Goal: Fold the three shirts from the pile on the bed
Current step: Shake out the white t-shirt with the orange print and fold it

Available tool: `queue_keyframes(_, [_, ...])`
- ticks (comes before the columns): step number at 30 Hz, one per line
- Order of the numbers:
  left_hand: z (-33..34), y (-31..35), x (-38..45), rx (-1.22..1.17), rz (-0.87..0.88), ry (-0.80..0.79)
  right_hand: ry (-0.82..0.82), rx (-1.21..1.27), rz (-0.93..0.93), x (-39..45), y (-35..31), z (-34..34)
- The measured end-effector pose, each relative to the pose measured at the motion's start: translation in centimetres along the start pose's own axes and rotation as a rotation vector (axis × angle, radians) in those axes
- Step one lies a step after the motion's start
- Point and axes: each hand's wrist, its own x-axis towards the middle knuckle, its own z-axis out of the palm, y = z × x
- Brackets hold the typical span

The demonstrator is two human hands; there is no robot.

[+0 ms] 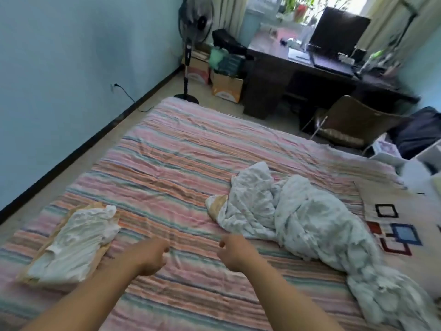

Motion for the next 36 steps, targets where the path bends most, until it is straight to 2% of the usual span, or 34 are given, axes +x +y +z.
queue_keyframes(9, [1.4, 20.3, 0.3, 0.056, 0.080, -0.012, 0.061, 0.132, 0.195, -7.4, 21.1, -3.6])
queue_keyframes(19, [6.5, 37.7, 3.0, 0.149, 0.165, -0.043, 0.122, 0.304, 0.375, -13.3, 43.1, -1.7])
queue_keyframes(30, [15.5, 45.7, 7.4, 0.343, 0.248, -0.105, 0.114, 0.480, 0.534, -15.6, 61.9, 3.9])
queue_keyframes(36, [19.7, 46.3, 10.3, 0.321, 0.169, -0.176, 0.107, 0.556, 0.615, -15.0, 69.8, 8.9])
